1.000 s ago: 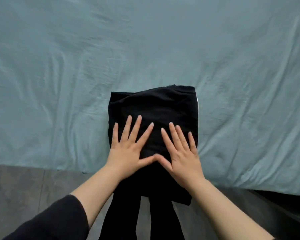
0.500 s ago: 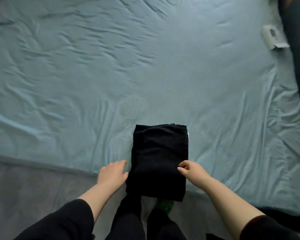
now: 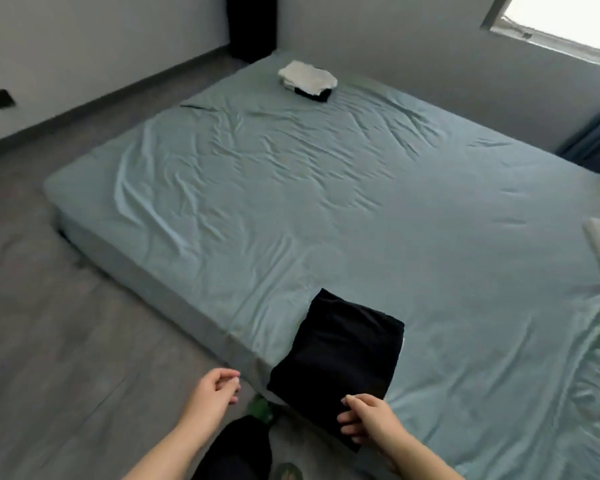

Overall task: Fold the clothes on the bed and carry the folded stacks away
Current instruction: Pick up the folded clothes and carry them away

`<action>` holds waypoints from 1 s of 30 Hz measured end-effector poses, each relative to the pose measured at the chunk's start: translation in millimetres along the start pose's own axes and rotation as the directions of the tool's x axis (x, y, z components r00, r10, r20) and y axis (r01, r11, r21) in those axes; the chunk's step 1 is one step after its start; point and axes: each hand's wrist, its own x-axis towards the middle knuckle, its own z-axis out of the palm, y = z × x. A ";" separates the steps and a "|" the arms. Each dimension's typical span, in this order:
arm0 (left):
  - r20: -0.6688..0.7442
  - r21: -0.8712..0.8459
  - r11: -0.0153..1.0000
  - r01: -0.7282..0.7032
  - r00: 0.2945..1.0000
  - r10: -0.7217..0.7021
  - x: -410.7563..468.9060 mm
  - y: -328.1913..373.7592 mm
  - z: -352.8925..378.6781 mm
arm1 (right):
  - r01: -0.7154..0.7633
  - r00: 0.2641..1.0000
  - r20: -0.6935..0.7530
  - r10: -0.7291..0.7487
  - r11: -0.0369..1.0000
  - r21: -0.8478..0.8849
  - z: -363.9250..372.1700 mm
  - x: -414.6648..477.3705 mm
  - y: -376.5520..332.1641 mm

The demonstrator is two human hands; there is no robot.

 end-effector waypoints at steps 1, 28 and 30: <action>0.025 -0.003 0.994 0.111 0.993 -0.111 -10.3 -14.2 -8.2 | 0.003 1.000 0.017 -0.003 1.000 -0.026 9.8 0.6 1.4; -0.210 -0.675 0.654 0.342 0.761 -0.615 12.8 -165.8 -437.4 | 0.199 0.933 0.360 0.006 0.824 -0.530 486.8 37.1 -232.2; -0.222 -0.696 0.652 0.302 0.772 -0.595 43.3 -149.1 -466.1 | 0.153 0.941 0.335 0.042 0.832 -0.534 492.8 48.9 -250.9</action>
